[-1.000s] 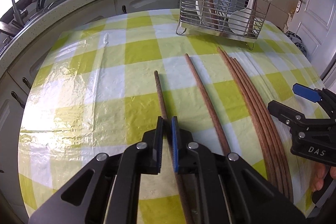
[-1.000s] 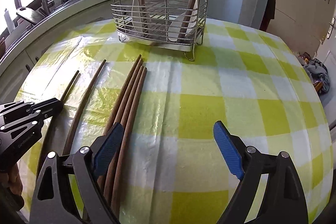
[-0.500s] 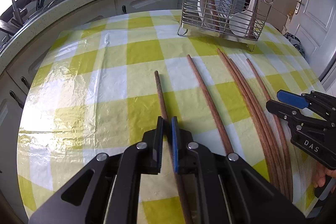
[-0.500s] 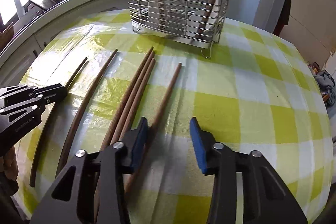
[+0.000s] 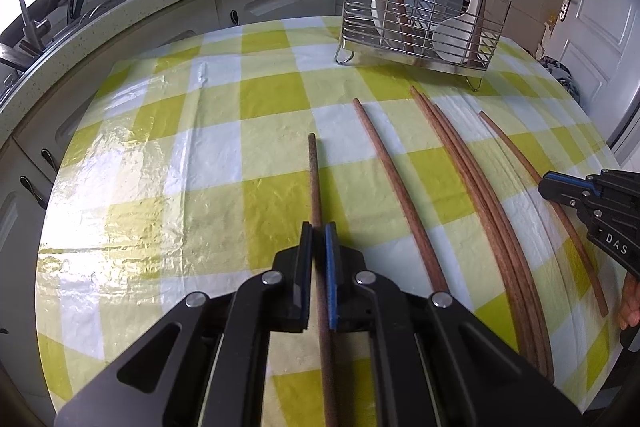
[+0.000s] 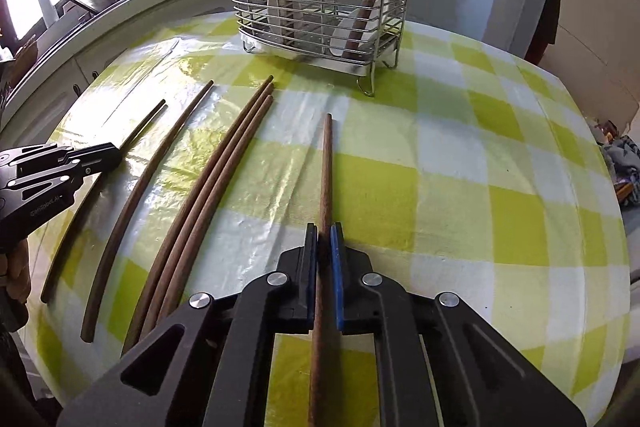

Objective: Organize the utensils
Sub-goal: 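Grasp another brown chopstick with the left tool while the right tool lifts its chopstick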

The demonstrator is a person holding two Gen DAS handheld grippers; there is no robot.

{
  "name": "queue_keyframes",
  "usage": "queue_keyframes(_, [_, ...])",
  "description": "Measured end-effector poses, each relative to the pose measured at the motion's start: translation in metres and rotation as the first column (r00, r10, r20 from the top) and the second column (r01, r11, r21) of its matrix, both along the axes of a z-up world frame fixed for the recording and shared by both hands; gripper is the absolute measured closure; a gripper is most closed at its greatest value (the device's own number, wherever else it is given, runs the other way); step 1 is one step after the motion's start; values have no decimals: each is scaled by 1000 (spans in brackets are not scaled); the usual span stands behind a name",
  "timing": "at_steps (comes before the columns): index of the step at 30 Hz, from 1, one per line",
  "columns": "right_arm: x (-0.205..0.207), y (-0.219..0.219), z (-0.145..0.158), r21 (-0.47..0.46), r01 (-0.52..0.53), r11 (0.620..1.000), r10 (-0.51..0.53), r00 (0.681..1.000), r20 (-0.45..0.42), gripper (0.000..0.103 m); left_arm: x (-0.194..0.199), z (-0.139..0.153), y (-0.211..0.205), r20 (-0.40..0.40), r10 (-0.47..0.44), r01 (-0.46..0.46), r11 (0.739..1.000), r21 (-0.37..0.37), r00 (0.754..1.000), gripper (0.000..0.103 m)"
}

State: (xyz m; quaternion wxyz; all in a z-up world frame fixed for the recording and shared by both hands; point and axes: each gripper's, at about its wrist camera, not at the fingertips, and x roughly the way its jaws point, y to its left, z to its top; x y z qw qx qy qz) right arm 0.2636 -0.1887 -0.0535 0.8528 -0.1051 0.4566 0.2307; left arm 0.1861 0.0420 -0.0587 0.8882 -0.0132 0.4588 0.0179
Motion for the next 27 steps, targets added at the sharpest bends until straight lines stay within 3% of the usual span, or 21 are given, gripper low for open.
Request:
queue_keyframes(2, [1, -1, -1, -1, 10, 1000, -10, 1000, -4, 95, 0, 0, 4, -5, 8, -8, 1000, -26, 1000, 96])
queue_keyframes(10, [5, 5, -1, -31, 15, 999, -15, 1000, 6, 94, 5, 0, -4, -30, -16, 17, 999, 32, 999, 96])
queue_keyframes(17, [7, 4, -2, -17, 18, 1000, -18, 1000, 11, 95, 8, 0, -2, -40, -24, 25, 1000, 19, 999, 97])
queue_keyframes(27, [-2, -14, 28, 60, 54, 997, -57, 997, 50, 96, -5, 30, -1, 41, -27, 27, 1000, -16, 999, 97])
